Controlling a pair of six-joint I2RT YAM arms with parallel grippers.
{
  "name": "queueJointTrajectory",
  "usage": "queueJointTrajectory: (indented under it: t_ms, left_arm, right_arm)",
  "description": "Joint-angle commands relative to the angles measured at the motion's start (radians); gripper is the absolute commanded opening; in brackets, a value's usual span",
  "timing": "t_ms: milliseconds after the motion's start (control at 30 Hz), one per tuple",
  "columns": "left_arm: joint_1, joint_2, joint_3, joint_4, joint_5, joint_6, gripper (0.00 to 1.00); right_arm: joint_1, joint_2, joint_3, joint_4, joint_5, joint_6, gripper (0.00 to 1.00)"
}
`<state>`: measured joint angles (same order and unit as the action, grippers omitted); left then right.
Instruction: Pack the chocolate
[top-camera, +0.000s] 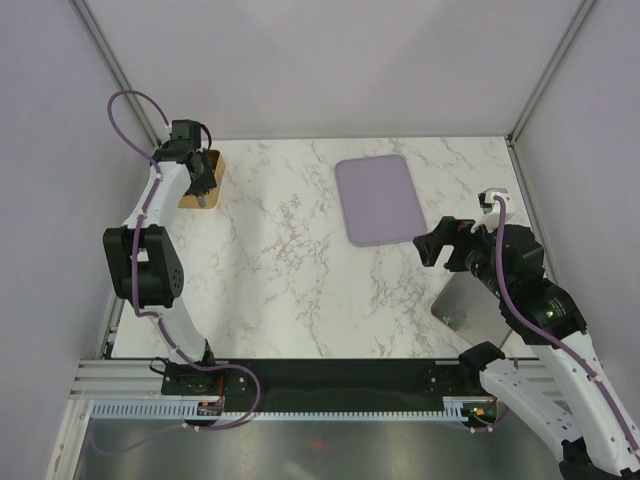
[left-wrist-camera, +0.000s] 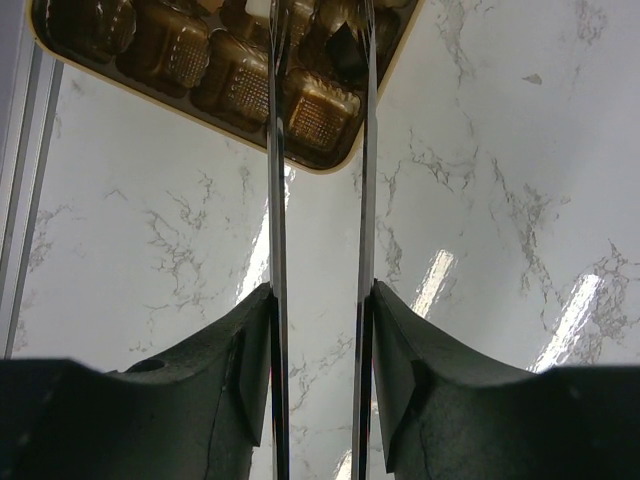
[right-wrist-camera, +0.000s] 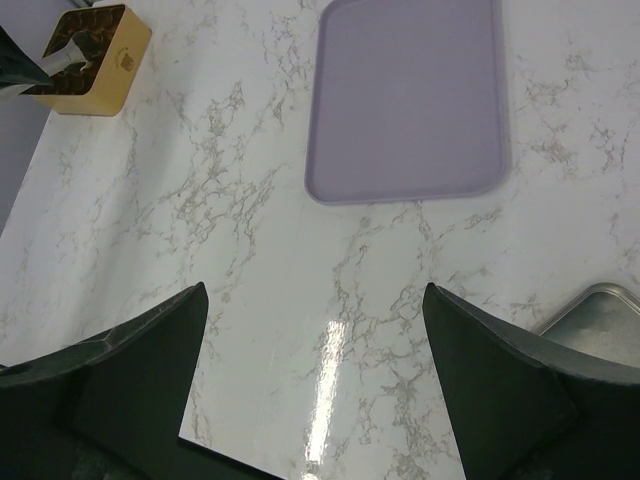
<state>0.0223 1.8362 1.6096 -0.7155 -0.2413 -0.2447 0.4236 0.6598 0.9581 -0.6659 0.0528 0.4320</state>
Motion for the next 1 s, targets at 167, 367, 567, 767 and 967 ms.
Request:
queueJointTrajectory:
  t_ms: [167, 367, 567, 767, 967]
  left_arm:
    - [-0.012, -0.139, 0.013, 0.019, 0.08, 0.015, 0.49]
    - [-0.106, -0.261, -0.08, 0.036, 0.123, -0.019, 0.49]
    - [-0.287, -0.353, -0.224, 0.106, 0.171, -0.08, 0.5]
    - [-0.499, -0.354, -0.35, 0.182, 0.065, -0.166, 0.49]
    - [-0.623, -0.313, -0.375, 0.192, 0.008, -0.209, 0.49]
  right_arm:
    - [0.003, -0.015, 0.016, 0.011, -0.004, 0.014, 0.97]
    - [0.001, -0.028, 0.021, -0.017, 0.005, 0.014, 0.97]
    - [0.003, 0.004, 0.047, -0.066, 0.018, -0.019, 0.97]
    - [0.003, 0.007, 0.057, -0.089, 0.044, -0.035, 0.97]
    - [0.003, -0.006, 0.024, -0.101, 0.053, -0.009, 0.97]
